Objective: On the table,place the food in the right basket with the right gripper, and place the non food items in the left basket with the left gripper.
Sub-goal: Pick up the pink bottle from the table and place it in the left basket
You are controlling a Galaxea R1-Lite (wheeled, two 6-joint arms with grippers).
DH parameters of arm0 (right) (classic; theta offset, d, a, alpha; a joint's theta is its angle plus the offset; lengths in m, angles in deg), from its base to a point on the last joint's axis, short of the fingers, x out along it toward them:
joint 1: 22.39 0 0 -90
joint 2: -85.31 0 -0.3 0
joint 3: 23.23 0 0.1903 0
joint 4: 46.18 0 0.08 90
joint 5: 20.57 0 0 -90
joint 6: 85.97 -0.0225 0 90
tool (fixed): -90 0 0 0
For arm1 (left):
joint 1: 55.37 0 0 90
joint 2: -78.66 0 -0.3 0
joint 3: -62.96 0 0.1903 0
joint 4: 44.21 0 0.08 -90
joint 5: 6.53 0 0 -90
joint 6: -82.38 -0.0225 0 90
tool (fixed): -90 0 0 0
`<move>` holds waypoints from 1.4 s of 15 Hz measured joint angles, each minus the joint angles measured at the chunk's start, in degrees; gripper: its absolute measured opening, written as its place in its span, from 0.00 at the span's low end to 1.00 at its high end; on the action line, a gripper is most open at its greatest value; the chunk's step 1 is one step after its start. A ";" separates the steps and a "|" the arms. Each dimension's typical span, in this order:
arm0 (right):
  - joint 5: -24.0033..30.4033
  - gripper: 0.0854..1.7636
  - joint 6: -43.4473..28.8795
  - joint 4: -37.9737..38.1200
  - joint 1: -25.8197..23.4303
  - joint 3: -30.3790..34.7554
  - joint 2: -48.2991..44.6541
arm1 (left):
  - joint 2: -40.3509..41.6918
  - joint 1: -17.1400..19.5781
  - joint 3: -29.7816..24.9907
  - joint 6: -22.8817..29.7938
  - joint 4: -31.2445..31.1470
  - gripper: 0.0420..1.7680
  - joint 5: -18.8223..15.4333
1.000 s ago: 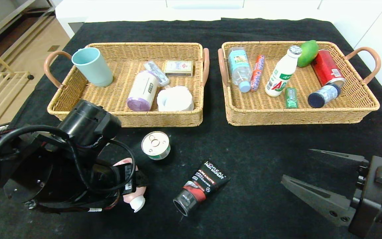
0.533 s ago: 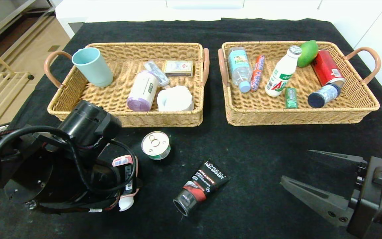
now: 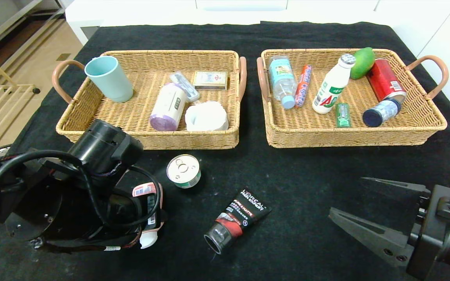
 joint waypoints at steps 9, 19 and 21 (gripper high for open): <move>0.00 0.97 0.11 0.02 0.00 0.33 0.74 | 9.17 -0.63 -0.77 -5.02 -0.46 0.47 0.44; 0.00 0.97 0.11 -0.06 0.00 0.22 0.55 | 10.78 2.21 5.42 -18.81 11.47 0.47 0.46; 0.00 0.97 0.11 -0.09 0.00 0.22 0.49 | 9.51 3.23 6.91 -20.98 15.62 0.47 0.18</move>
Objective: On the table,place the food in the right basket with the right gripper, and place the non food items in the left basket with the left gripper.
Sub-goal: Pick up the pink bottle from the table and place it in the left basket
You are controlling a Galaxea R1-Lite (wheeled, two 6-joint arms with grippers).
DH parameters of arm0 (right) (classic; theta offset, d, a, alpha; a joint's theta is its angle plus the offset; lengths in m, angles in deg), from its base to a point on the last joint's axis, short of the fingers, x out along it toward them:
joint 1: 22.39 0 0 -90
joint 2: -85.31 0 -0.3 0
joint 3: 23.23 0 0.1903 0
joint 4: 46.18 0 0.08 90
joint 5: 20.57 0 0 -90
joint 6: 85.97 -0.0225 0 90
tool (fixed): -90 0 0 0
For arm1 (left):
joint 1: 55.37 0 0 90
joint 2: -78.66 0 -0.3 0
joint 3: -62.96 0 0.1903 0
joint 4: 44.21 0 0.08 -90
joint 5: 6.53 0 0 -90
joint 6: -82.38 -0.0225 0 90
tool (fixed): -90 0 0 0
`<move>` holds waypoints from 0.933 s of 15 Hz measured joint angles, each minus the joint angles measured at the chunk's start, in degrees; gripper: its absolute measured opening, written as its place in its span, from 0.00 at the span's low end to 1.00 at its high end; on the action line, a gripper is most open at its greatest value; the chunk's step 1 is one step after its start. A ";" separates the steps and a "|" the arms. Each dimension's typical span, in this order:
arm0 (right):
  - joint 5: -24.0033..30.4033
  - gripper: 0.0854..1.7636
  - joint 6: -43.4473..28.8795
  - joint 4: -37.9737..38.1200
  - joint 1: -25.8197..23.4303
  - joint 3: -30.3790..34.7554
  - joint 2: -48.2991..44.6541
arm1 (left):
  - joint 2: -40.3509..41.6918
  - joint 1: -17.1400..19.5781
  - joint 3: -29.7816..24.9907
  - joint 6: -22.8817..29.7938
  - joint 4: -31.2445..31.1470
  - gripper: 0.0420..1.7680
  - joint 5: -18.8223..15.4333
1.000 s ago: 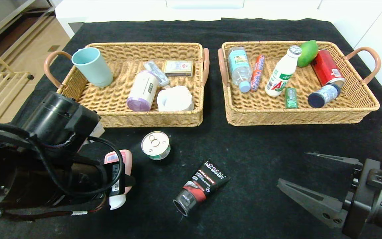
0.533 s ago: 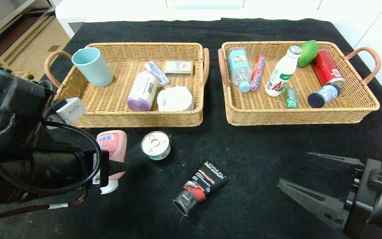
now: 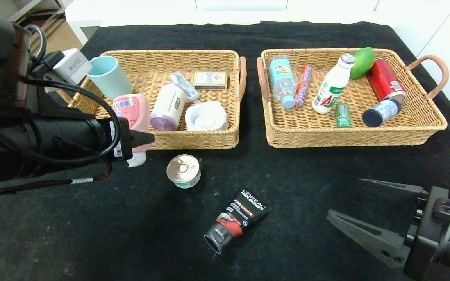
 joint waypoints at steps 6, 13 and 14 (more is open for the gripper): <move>0.00 0.97 0.20 -0.09 0.00 -0.02 -0.60 | -4.85 1.71 3.43 -4.47 11.04 0.47 -1.60; 0.00 0.97 0.63 -0.06 0.09 -0.20 -1.99 | -11.23 0.02 6.75 -9.29 17.41 0.47 -2.34; -0.01 0.97 0.61 -0.05 0.04 -0.22 -2.01 | -12.28 0.02 7.34 -9.68 18.66 0.47 -2.36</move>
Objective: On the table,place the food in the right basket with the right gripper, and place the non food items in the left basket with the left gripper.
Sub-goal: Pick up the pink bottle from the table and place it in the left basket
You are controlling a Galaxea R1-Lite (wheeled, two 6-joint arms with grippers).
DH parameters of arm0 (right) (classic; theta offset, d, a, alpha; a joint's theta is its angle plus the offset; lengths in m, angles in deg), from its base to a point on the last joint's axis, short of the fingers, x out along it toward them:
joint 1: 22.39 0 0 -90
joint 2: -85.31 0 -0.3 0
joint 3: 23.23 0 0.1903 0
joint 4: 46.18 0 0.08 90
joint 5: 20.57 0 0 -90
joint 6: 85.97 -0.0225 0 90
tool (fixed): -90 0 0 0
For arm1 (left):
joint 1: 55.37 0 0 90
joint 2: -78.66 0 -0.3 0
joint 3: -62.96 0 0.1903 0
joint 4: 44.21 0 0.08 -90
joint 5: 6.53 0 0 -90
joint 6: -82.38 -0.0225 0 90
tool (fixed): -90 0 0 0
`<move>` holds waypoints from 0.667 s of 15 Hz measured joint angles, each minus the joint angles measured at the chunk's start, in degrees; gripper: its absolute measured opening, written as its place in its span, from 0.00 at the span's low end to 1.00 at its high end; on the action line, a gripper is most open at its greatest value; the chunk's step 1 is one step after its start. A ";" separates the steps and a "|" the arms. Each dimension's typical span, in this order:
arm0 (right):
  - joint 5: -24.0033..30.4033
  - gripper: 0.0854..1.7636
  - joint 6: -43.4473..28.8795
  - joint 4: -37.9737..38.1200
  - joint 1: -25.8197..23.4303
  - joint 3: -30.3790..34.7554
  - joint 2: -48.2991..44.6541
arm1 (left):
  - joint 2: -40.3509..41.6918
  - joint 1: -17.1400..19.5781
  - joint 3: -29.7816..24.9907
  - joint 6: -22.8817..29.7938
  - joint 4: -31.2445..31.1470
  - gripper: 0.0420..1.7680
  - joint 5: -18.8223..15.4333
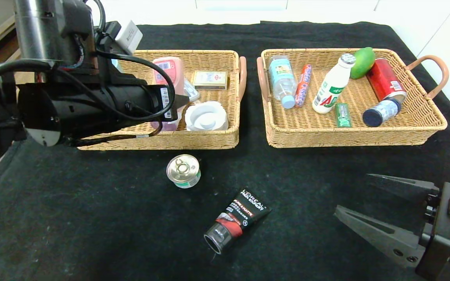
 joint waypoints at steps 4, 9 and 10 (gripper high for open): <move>0.01 0.97 0.04 0.00 -0.04 -0.02 -0.07 | -3.88 0.30 1.93 -2.97 3.28 0.47 0.00; 0.01 0.97 0.09 -0.01 -0.04 -0.02 -0.16 | -7.17 0.41 4.72 -3.94 4.02 0.50 0.13; 0.01 0.97 0.09 -0.01 -0.04 -0.02 -0.20 | -7.47 0.41 4.88 -3.94 4.06 0.55 0.17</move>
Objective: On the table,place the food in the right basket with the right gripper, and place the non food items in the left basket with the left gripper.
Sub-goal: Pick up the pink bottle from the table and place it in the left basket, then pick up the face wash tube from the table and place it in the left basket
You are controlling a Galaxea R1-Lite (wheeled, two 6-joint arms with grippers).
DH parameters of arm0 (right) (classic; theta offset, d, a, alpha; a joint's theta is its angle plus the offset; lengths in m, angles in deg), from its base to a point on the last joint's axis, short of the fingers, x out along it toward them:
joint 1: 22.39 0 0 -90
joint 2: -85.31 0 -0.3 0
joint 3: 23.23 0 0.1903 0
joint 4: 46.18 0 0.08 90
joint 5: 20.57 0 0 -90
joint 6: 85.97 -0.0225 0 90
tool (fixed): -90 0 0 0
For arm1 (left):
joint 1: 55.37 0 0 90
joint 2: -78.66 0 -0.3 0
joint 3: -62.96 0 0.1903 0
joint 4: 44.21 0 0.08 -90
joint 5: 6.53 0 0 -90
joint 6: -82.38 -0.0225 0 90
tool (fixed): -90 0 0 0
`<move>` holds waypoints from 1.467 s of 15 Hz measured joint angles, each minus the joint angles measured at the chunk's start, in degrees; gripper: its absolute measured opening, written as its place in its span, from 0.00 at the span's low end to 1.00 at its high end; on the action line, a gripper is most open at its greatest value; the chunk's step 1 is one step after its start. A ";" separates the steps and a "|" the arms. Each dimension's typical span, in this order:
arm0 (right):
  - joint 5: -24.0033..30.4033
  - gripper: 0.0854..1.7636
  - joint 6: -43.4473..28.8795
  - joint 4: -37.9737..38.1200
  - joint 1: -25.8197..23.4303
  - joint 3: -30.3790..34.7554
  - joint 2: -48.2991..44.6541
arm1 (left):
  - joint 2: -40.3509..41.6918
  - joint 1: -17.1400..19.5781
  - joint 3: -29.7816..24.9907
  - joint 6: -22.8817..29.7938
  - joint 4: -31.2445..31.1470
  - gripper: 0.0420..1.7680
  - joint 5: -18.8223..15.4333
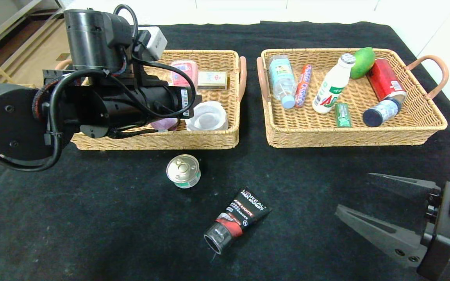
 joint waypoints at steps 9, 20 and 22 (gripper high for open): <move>0.00 0.97 0.00 -0.02 -0.28 -0.15 -0.52 | -0.27 -0.63 -0.59 -0.63 -0.80 0.84 -0.11; 0.22 0.97 0.39 0.06 -0.44 -0.17 -1.62 | 9.48 -10.39 -8.05 -5.56 -13.52 0.94 -0.84; 0.24 0.97 0.39 0.09 -0.44 -0.26 -2.01 | 10.68 -13.14 -11.06 -7.22 -13.58 0.94 -0.95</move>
